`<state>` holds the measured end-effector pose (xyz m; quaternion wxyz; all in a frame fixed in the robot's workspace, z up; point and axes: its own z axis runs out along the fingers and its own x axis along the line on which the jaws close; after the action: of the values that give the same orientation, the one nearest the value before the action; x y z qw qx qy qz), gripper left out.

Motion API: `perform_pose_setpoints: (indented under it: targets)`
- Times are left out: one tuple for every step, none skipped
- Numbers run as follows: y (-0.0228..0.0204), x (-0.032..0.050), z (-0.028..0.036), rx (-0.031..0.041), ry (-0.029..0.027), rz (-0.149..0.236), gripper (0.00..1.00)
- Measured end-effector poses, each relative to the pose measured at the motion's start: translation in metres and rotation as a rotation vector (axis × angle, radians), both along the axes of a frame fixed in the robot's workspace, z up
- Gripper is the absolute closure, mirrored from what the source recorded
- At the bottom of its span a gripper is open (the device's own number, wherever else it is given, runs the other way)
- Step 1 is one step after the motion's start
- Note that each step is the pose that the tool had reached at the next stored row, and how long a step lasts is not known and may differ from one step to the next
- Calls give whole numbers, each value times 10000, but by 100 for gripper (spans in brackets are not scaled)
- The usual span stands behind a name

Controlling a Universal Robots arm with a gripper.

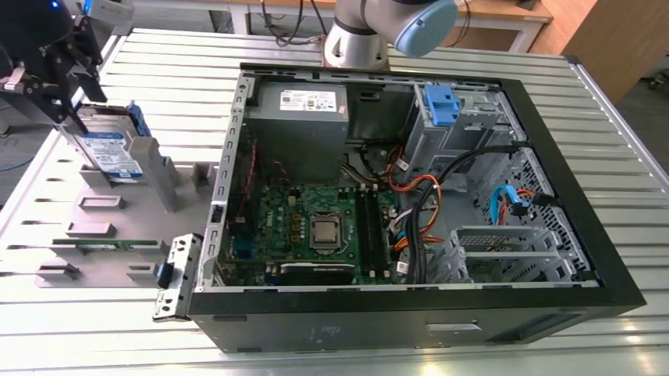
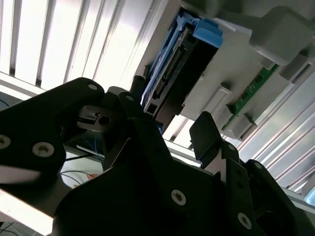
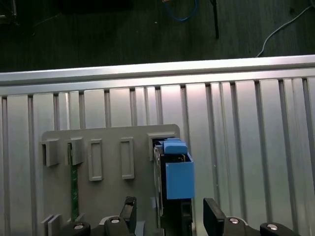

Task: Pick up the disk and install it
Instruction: 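Pick up the disk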

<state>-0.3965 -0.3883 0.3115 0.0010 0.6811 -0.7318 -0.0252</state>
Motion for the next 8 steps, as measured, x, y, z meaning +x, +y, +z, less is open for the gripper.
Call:
perform_pose_setpoints:
  targets:
    - [0, 0, -8, 0, -1, 51, 36]
    - [0, 0, -17, 0, -1, 81, 36]
    - [0, 0, -23, 0, -1, 98, 36]
    - [0, 0, -25, -2, 1, 100, 36]
    - [0, 0, -26, -2, 2, 102, 36]
    - [0, 0, -28, -1, -3, 102, 36]
    - [0, -2, -32, 4, -27, 102, 36]
    - [1, -5, -38, 14, -82, 100, 36]
